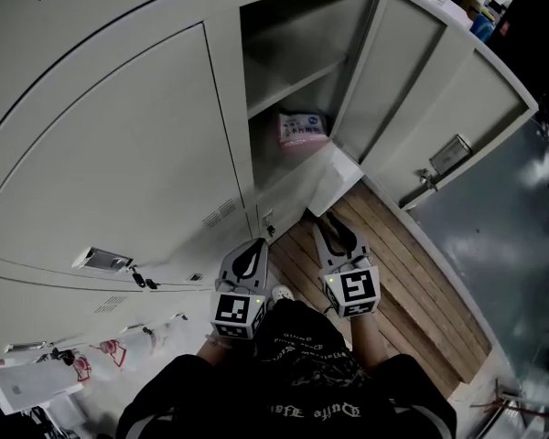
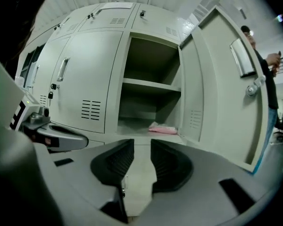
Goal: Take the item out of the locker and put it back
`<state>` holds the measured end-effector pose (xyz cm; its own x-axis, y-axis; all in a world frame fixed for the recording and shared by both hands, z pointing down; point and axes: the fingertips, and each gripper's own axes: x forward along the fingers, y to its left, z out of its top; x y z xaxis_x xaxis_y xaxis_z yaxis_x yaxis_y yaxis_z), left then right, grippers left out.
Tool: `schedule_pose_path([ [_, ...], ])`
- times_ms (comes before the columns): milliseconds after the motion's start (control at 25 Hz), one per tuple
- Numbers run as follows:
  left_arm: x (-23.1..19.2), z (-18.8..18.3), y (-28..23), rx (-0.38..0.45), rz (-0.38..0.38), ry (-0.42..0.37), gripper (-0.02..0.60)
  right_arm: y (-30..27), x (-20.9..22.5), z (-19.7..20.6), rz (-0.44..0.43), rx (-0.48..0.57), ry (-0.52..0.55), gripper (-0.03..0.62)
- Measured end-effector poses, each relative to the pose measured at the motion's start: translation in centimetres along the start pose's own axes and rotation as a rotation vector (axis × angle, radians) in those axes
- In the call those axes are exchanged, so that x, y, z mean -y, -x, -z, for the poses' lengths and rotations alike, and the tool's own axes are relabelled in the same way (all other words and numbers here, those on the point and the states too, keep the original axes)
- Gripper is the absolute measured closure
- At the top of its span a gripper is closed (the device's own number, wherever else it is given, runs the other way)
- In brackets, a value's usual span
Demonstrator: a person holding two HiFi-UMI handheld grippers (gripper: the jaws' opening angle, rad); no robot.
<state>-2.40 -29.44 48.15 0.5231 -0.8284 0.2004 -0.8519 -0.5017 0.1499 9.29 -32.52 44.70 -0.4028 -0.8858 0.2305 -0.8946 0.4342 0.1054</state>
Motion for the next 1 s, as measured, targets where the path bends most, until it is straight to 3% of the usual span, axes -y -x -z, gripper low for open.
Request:
schedule_pose_path([
  [160, 0.0, -0.3, -0.7, 0.001, -0.010, -0.004, 0.575, -2.1, 2.1, -1.9, -0.007, 0.036, 0.010, 0.453],
  [480, -0.6, 0.1, -1.1, -0.012, -0.054, 0.012, 0.575, -7.2, 5.5, -3.7, 0.018, 0.048, 0.021, 0.442],
  [800, -0.8, 0.7, -1.3, -0.034, -0.086, 0.036, 0.575, -12.4, 6.0, -3.2, -0.026, -0.051, 0.127, 0.414],
  [1000, -0.9, 1.1, -1.4, -0.051, -0.092, 0.011, 0.575, -15.1, 6.5, -3.4, -0.062, -0.084, 0.168, 0.411],
])
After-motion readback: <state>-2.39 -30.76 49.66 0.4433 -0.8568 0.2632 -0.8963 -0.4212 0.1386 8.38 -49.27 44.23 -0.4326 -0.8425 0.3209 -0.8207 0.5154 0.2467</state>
